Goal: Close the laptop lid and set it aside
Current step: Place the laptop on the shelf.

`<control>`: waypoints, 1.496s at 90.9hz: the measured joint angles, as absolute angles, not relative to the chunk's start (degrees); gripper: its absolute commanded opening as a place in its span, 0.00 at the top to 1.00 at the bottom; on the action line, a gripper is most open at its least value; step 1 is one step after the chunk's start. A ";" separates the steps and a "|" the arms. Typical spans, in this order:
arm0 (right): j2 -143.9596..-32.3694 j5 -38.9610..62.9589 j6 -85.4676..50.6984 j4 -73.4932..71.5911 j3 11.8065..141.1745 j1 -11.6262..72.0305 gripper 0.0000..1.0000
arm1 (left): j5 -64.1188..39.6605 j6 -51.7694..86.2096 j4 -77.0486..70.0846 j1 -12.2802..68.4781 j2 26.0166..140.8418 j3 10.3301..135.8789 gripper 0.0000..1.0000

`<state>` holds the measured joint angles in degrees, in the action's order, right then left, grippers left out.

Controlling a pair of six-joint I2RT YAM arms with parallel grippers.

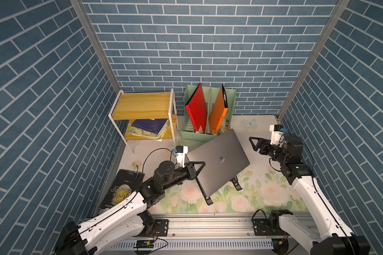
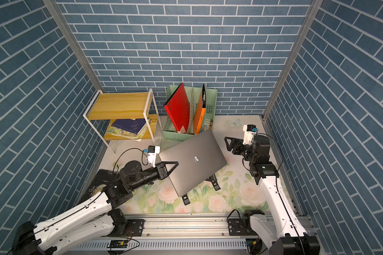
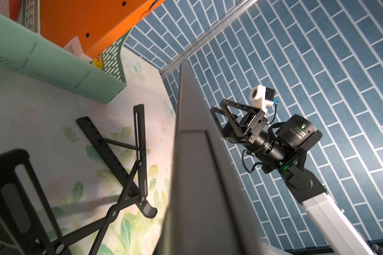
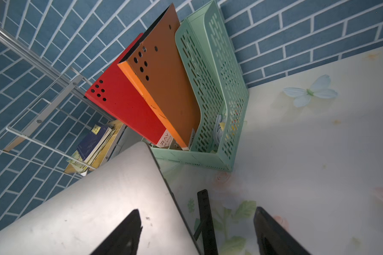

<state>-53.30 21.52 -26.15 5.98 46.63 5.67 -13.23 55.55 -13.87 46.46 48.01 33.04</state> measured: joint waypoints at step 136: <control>-45.01 -2.15 -27.97 6.66 45.54 7.05 0.19 | -12.71 76.40 -8.01 -9.89 63.77 71.40 1.00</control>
